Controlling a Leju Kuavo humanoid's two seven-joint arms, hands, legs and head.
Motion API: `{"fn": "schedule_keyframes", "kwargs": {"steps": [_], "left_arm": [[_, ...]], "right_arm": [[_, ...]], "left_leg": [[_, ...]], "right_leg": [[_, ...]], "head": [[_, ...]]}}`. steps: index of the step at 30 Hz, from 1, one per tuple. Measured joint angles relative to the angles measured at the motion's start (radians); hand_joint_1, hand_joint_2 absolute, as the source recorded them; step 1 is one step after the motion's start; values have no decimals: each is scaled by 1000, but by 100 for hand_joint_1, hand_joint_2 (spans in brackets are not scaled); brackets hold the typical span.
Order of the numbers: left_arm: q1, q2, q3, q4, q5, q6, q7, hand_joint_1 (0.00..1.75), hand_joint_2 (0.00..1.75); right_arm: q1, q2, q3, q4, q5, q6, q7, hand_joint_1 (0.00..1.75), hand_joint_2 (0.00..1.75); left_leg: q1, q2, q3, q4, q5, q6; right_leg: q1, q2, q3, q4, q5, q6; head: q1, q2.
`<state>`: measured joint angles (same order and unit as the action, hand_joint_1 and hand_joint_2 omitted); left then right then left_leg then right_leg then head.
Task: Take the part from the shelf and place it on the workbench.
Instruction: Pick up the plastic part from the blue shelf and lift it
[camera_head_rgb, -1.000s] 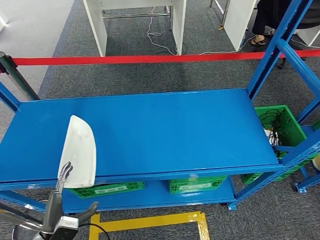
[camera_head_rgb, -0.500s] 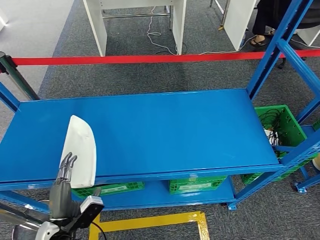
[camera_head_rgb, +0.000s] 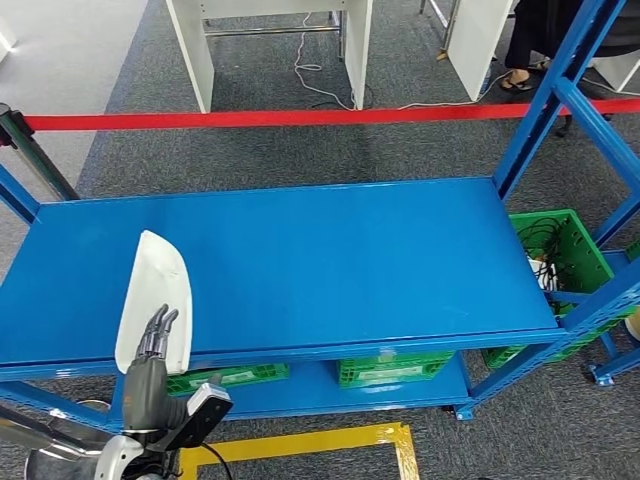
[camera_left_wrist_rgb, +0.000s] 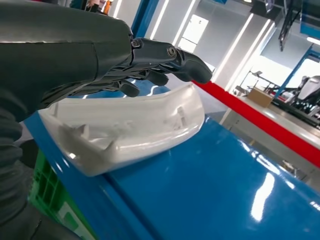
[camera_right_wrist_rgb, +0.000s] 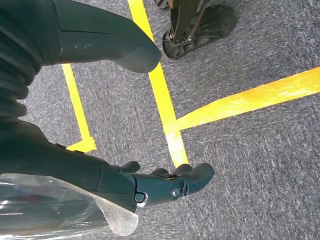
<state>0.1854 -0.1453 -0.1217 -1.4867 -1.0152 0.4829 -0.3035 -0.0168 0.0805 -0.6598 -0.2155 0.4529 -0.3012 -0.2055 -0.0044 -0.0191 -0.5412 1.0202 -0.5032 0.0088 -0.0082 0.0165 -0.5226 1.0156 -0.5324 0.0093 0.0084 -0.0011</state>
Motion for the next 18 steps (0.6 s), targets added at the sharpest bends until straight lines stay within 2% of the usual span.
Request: {"fn": "schedule_keyframes", "kwargs": {"steps": [9, 18], "left_arm": [[-26, -1, -9, 29, -112, 57, 130, 0, 175], [-62, -8, -5, 63, -160, 74, 171, 0, 175]], "right_arm": [[0, 2, -5, 0, 26, 2, 4, 0, 175], [-1, 3, -17, 0, 43, 3, 8, 0, 175]], "left_leg": [[0, 0, 0, 0, 0, 0], [0, 0, 0, 0, 0, 0]], "right_leg": [[0, 0, 0, 0, 0, 0], [0, 0, 0, 0, 0, 0]], "head": [[0, 0], [0, 0]]}}
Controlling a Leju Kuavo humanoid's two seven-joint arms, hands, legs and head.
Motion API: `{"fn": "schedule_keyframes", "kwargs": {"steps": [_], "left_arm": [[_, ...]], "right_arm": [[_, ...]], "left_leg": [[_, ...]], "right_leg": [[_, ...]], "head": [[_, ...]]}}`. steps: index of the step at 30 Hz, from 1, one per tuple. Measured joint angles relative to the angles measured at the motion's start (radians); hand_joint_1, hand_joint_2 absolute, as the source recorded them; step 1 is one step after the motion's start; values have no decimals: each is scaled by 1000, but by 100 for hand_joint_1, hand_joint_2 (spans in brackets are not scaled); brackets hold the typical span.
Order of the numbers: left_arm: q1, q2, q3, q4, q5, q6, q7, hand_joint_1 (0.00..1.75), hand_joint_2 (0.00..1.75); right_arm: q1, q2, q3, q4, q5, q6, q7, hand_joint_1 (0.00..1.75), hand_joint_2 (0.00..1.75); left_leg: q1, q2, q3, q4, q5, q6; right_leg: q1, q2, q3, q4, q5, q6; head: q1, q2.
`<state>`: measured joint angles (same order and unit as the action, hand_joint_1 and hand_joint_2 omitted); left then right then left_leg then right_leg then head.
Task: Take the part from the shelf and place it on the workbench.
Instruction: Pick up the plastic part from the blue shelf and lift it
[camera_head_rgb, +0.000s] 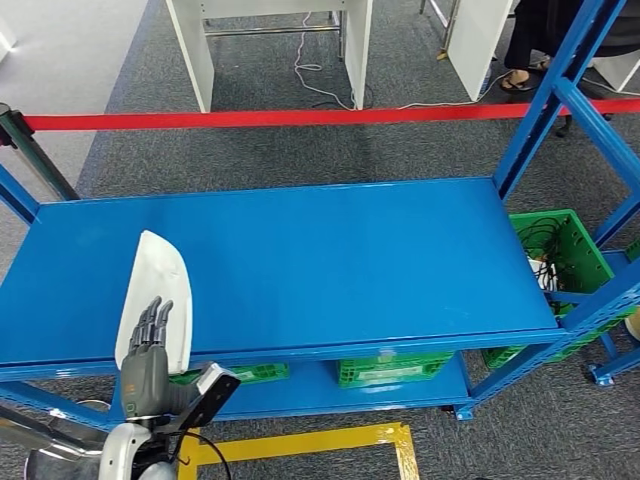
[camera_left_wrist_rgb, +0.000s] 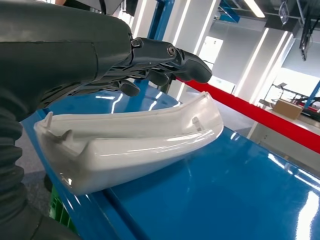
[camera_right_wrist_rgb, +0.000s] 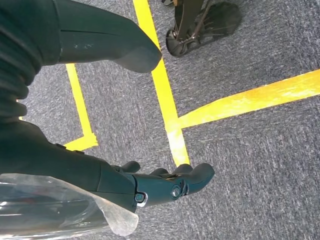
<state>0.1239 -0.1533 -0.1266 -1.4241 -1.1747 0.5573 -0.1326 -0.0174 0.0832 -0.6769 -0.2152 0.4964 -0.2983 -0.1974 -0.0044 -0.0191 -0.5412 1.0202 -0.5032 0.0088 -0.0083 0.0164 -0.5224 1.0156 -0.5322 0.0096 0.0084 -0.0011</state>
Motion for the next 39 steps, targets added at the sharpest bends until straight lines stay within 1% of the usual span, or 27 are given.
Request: {"fn": "schedule_keyframes", "kwargs": {"steps": [11, 13, 15, 17, 20, 24, 29, 39], "left_arm": [[-11, -9, 13, 27, -27, 0, 17, 0, 175], [-14, -10, 13, 33, -50, -2, 34, 8, 175], [-19, -12, 14, 40, -78, -3, 58, 40, 175], [-23, -12, 17, 47, -109, -3, 87, 68, 175], [-29, -12, 21, 57, -156, -2, 127, 73, 175], [-36, -12, 29, 67, -197, -3, 166, 166, 175], [-45, -10, 48, 79, -204, -3, 183, 175, 175], [-59, -4, 85, 92, -193, -2, 182, 175, 175]], "right_arm": [[0, 0, 0, 0, 2, 0, 2, 0, 175], [0, 0, -1, 0, 5, 0, 3, 0, 175], [-1, 0, -2, 0, 9, 0, 4, 0, 175], [-1, 1, -5, 0, 14, 1, 5, 0, 175], [-1, 1, -8, 0, 19, 1, 6, 0, 175], [-1, 1, -9, 0, 25, 4, 8, 0, 175], [-2, 1, -13, 0, 30, 11, 7, 0, 175], [-3, 1, -19, 0, 39, 12, 10, 0, 175]], "left_leg": [[0, 0, 0, 0, 0, 0], [0, 0, 0, 0, 0, 0], [0, 0, 0, 0, 0, 0], [0, 0, 0, 0, 0, 0], [0, 0, 0, 0, 0, 0], [0, 0, 0, 0, 0, 0], [0, 0, 0, 0, 0, 0], [0, 0, 0, 0, 0, 0]], "right_leg": [[0, 0, 0, 0, 0, 0], [0, 0, 0, 0, 0, 0], [0, 0, 0, 0, 0, 0], [0, 0, 0, 0, 0, 0], [0, 0, 0, 0, 0, 0], [0, 0, 0, 0, 0, 0], [0, 0, 0, 0, 0, 0], [0, 0, 0, 0, 0, 0]], "head": [[0, 0], [0, 0], [0, 0], [0, 0], [0, 0], [0, 0], [0, 0], [0, 0]]}}
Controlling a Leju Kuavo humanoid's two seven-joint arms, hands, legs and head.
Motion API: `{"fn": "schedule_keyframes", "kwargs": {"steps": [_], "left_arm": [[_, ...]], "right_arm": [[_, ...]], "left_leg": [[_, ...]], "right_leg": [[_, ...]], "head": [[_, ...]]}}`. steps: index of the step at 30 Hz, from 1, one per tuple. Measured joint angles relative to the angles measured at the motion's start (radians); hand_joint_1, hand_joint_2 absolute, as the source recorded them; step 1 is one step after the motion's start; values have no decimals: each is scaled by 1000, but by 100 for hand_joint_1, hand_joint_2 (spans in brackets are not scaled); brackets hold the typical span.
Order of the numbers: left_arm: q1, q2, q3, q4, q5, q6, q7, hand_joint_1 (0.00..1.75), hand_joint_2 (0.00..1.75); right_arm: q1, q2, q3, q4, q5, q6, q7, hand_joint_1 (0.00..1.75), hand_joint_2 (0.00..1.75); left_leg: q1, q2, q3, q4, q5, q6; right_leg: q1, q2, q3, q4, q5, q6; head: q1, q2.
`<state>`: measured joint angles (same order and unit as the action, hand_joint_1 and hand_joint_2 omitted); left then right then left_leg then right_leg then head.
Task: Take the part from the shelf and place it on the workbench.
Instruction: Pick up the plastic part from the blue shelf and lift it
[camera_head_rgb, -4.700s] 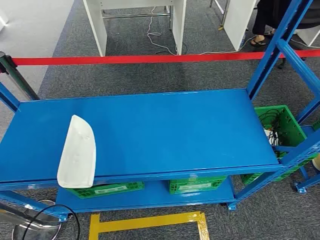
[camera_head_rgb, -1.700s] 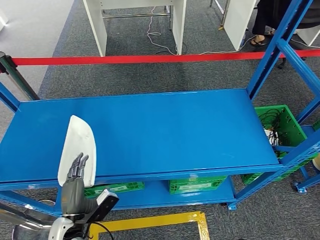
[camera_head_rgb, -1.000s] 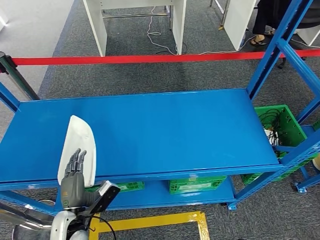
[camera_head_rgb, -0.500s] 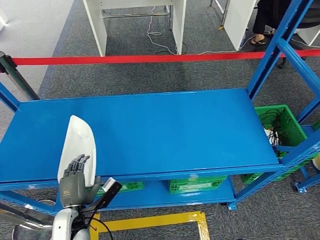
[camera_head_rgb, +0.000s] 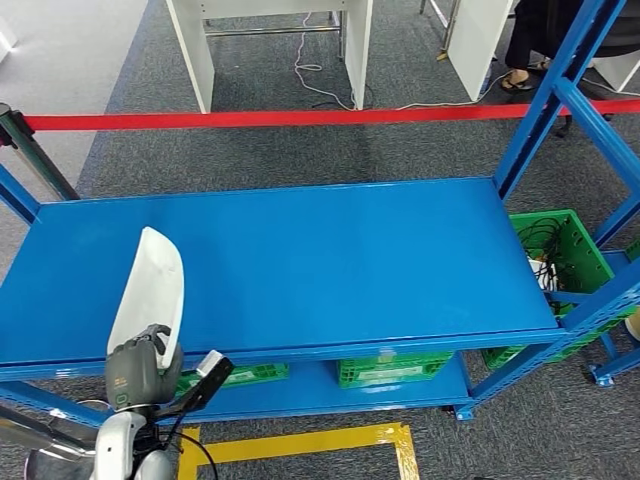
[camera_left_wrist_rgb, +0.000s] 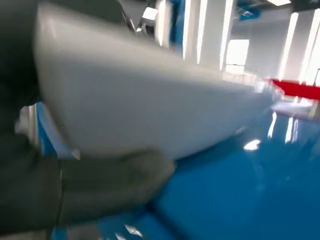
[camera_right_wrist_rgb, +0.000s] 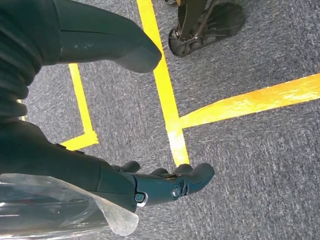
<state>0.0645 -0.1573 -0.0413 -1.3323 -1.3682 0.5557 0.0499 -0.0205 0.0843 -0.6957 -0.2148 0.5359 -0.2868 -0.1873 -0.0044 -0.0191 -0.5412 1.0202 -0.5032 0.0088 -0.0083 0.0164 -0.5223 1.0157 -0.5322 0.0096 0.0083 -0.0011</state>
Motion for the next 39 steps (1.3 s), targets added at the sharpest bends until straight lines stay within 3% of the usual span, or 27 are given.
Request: {"fn": "schedule_keyframes", "kwargs": {"steps": [17, 20, 24, 32, 36, 39], "left_arm": [[22, 13, 10, 9, 57, 123, -142, 175, 175], [40, 14, 8, -11, 175, 132, -229, 175, 175], [78, 7, 2, -79, 451, 121, -417, 175, 175], [171, -5, -26, -260, 783, -7, -635, 175, 175], [216, -12, -24, -339, 862, -40, -705, 175, 175], [246, -24, -19, -396, 912, -51, -740, 175, 175]], "right_arm": [[-2, 0, -15, 0, 22, 9, 6, 0, 175], [-2, 0, -18, 0, 28, 8, 6, 0, 175], [-2, 0, -33, 1, 33, 5, 3, 0, 175], [-1, 4, -57, 3, 44, -5, 2, 0, 175], [0, 9, -63, 3, 60, -21, -3, 0, 175], [0, 14, -64, 4, 68, -27, -6, 0, 175]], "left_leg": [[0, 0, 0, 0, 0, 0], [0, 0, 0, 0, 0, 0], [0, 0, 0, 0, 0, 0], [-4, 0, -1, 5, -3, 5], [-7, 0, -3, 10, -5, 14], [-2, 5, 4, -12, 14, 33]], "right_leg": [[0, 0, 0, 0, 0, 0], [0, 0, 0, 0, 0, 0], [0, 0, 0, 0, 0, 0], [-4, 0, 0, -1, 1, 3], [-7, 1, 1, -3, 3, 13], [-6, 0, -5, 3, -7, 26]], "head": [[0, 0], [0, 0], [0, 0], [0, 0], [0, 0], [1, 0]]}}
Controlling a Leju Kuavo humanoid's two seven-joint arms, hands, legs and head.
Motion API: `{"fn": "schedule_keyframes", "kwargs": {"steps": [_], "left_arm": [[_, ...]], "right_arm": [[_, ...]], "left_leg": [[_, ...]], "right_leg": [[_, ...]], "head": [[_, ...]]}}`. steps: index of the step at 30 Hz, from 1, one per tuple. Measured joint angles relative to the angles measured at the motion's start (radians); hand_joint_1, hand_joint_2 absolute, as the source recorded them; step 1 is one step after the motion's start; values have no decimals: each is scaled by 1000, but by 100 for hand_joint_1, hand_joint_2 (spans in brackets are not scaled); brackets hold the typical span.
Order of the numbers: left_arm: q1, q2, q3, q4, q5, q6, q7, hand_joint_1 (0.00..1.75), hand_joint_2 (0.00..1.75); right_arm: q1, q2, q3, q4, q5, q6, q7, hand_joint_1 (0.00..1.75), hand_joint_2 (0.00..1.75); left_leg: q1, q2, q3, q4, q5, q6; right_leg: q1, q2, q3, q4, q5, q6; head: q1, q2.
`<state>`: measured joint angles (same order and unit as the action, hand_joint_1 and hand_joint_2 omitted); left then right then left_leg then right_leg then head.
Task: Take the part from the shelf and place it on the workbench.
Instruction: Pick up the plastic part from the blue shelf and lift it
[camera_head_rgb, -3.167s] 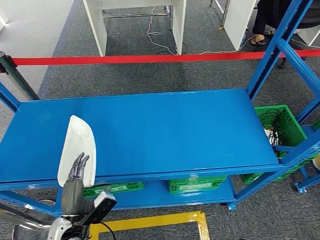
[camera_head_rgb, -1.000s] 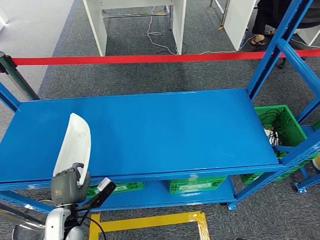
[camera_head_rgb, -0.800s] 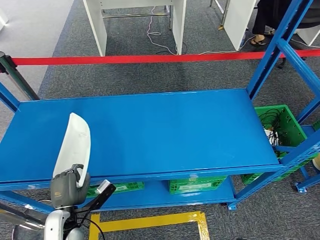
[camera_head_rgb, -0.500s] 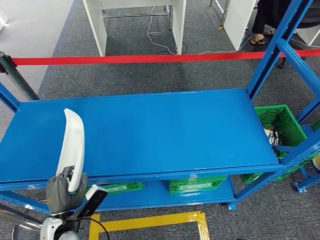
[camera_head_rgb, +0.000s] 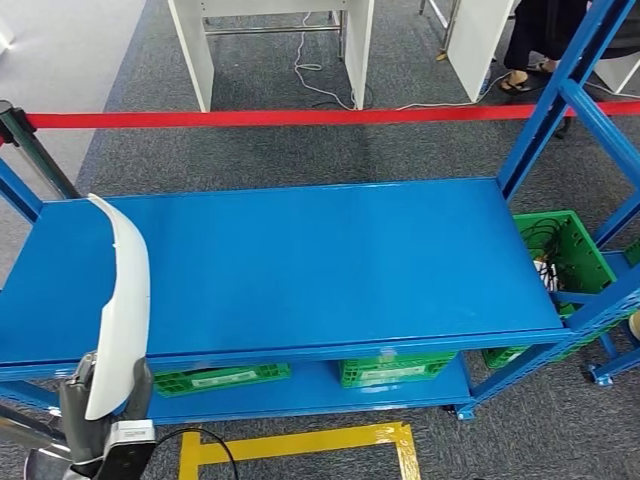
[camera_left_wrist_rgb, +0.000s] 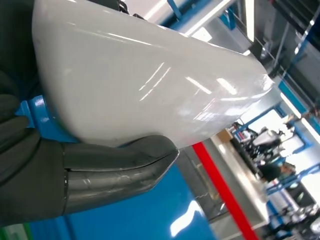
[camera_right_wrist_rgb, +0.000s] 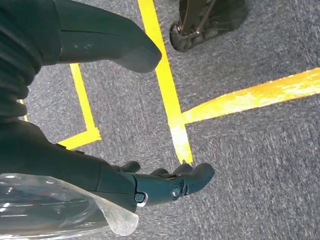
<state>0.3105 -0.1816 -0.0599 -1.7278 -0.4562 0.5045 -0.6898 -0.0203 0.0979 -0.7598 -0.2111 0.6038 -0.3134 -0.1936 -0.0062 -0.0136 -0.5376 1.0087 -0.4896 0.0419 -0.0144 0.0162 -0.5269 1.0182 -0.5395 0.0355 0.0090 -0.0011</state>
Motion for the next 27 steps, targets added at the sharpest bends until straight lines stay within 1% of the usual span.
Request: {"fn": "schedule_keyframes", "kwargs": {"steps": [1, 2, 3, 4, 5, 6, 7, 8, 9, 10, 11, 12, 14, 15, 16, 17, 18, 19, 20, 21, 22, 23, 24, 25, 26, 27], "left_arm": [[9, -4, 2, -18, 19, -2, -5, 175, 175], [17, -8, 3, -34, 38, -2, -7, 175, 175], [26, -10, 4, -47, 58, -1, -8, 175, 175], [34, -11, 6, -56, 78, -1, -9, 175, 175], [41, -11, 7, -62, 97, -2, -9, 175, 175], [45, -11, 9, -66, 115, -5, -10, 175, 175], [48, -11, 12, -68, 131, -8, -10, 175, 175], [50, -10, 15, -70, 146, -10, -10, 175, 175], [52, -10, 18, -72, 157, -9, -10, 175, 175], [53, -9, 21, -75, 167, -7, -10, 175, 175], [54, -8, 24, -79, 175, -5, -10, 175, 175], [55, -8, 26, -83, 182, -2, -10, 175, 175], [60, -7, 28, -90, 194, 2, -11, 175, 175], [62, -6, 29, -93, 198, 3, -11, 175, 175], [65, -5, 29, -96, 201, 5, -11, 175, 175], [66, -4, 30, -98, 203, 5, -11, 175, 175], [67, -3, 30, -100, 205, 5, -11, 175, 175], [67, -2, 30, -101, 206, 6, -11, 175, 175], [68, -1, 31, -101, 208, 6, -11, 175, 175], [69, -1, 31, -101, 212, 6, -11, 175, 175], [70, -1, 32, -101, 217, 6, -11, 175, 175], [70, -1, 32, -102, 222, 6, -11, 175, 175], [69, -1, 32, -103, 226, 6, -11, 175, 175], [68, -1, 32, -105, 230, 6, -11, 175, 175], [67, -1, 32, -107, 232, 7, -11, 175, 175], [66, -1, 32, -109, 236, 9, -12, 175, 175]], "right_arm": [[0, 1, 0, 0, 4, -3, 4, 0, 175], [-1, 1, 0, 0, 8, -9, 10, 0, 175], [-1, 2, 0, 1, 12, -15, 18, 0, 175], [0, 3, -1, 1, 13, -17, 26, 0, 175], [1, 4, -2, 2, 9, -10, 30, 0, 175], [2, 4, -6, 2, 1, 3, 32, 0, 175], [3, 4, -11, 2, -10, 22, 32, 0, 175], [2, 4, -18, 2, -21, 42, 30, 0, 175], [1, 4, -25, 3, -31, 61, 27, 0, 175], [-1, 5, -33, 3, -39, 78, 23, 0, 175], [-2, 6, -39, 3, -45, 91, 19, 0, 175], [-4, 6, -45, 3, -49, 100, 16, 0, 175], [-4, 7, -55, 3, -52, 113, 7, 0, 175], [-4, 7, -59, 3, -53, 117, 3, 0, 175], [-5, 6, -64, 3, -54, 119, 0, 0, 175], [-5, 6, -68, 3, -54, 121, -2, 0, 175], [-6, 5, -71, 3, -55, 121, -3, 0, 175], [-6, 5, -73, 3, -55, 123, -6, 0, 175], [-6, 4, -75, 2, -55, 128, -10, 0, 175], [-6, 4, -76, 2, -56, 135, -17, 0, 175], [-6, 3, -77, 2, -56, 146, -28, 0, 175], [-7, 3, -80, 2, -57, 156, -39, 0, 175], [-8, 3, -83, 3, -57, 165, -49, 0, 175], [-9, 3, -86, 3, -57, 173, -59, 0, 175], [-9, 1, -89, 3, -58, 179, -68, 0, 175], [-10, 0, -91, 3, -59, 185, -78, 0, 175]], "left_leg": [[4, 3, 2, -10, 7, 6], [6, 6, 3, -16, 12, 10], [7, 8, 2, -18, 14, 12], [7, 10, 0, -18, 15, 11], [7, 12, -1, -18, 16, 9], [8, 12, -2, -17, 17, 7], [10, 13, -2, -17, 18, 5], [13, 13, -2, -14, 19, 1], [14, 12, -5, -11, 19, -5], [13, 11, -9, -6, 19, -12], [12, 10, -14, 1, 20, -19], [10, 9, -18, 5, 23, -26], [11, 9, -25, 13, 27, -38], [12, 9, -32, 23, 16, -43], [14, 9, -43, 48, -8, -48], [14, 9, -60, 93, -47, -52], [15, 9, -81, 155, -93, -55], [16, 10, -100, 219, -133, -57], [16, 10, -109, 269, -158, -57], [16, 10, -103, 287, -161, -54], [15, 10, -79, 265, -145, -50], [13, 10, -36, 207, -116, -42], [10, 10, 15, 128, -92, -33], [7, 10, 60, 53, -77, -25], [2, 11, 90, -1, -69, -20], [-2, 11, 102, -28, -70, -18]], "right_leg": [[1, -2, -12, 26, -22, 2], [1, -4, -34, 74, -54, 4], [0, -6, -61, 139, -88, 7], [-2, -6, -88, 204, -115, 10], [-4, -7, -106, 249, -124, 14], [-7, -8, -110, 260, -114, 17], [-9, -9, -93, 228, -85, 21], [-13, -12, -59, 162, -46, 25], [-15, -13, -20, 91, -19, 29], [-16, -12, 10, 35, 1, 29], [-16, -11, 26, 2, 7, 27], [-14, -9, 29, -4, 3, 22], [-15, -8, 12, -1, 10, 5], [-15, -10, 6, 0, 15, -4], [-15, -11, -2, 0, 22, -15], [-15, -14, -13, -1, 29, -24], [-13, -16, -22, 0, 37, -31], [-10, -18, -33, 0, 45, -35], [-7, -19, -45, 1, 53, -38], [-4, -21, -56, 1, 62, -38], [-1, -21, -66, 1, 70, -39], [2, -21, -76, 1, 79, -38], [4, -21, -84, 1, 87, -37], [5, -20, -90, 1, 95, -34], [5, -20, -94, 0, 104, -29], [3, -21, -96, -1, 112, -22]], "head": [[3, 0], [6, 0], [8, 0], [10, 0], [10, 0], [10, 0], [10, 0], [10, 0], [11, 0], [12, 0], [13, 0], [13, 0], [11, 0], [10, 0], [8, 0], [5, 0], [2, 0], [1, 0], [0, 0], [1, 0], [0, 0], [0, 0], [1, 0], [1, 0], [1, 0], [1, 0]]}}
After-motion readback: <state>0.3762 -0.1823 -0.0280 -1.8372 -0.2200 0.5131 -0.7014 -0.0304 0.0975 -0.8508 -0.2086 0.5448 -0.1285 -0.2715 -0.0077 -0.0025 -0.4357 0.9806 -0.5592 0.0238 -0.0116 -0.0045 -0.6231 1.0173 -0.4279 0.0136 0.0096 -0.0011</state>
